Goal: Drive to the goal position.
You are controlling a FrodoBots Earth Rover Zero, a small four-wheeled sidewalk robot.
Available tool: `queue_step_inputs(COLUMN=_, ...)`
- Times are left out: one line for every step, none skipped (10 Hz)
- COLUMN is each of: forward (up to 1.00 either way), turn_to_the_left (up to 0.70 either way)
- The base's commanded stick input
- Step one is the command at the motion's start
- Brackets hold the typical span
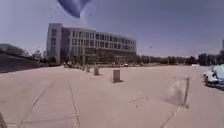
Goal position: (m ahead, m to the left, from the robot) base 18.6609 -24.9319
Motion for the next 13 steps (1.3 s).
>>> queue_step_inputs(forward=1.00, turn_to_the_left=-0.40)
queue_step_inputs(forward=1.00, turn_to_the_left=-0.40)
queue_step_inputs(forward=1.00, turn_to_the_left=-0.40)
queue_step_inputs(forward=1.00, turn_to_the_left=-0.40)
queue_step_inputs(forward=1.00, turn_to_the_left=-0.40)
queue_step_inputs(forward=1.00, turn_to_the_left=-0.40)
queue_step_inputs(forward=1.00, turn_to_the_left=-0.40)
queue_step_inputs(forward=1.00, turn_to_the_left=-0.40)
queue_step_inputs(forward=1.00, turn_to_the_left=-0.40)
queue_step_inputs(forward=1.00, turn_to_the_left=-0.40)
queue_step_inputs(forward=1.00, turn_to_the_left=-0.40)
queue_step_inputs(forward=1.00, turn_to_the_left=0.00)
queue_step_inputs(forward=1.00, turn_to_the_left=0.00)
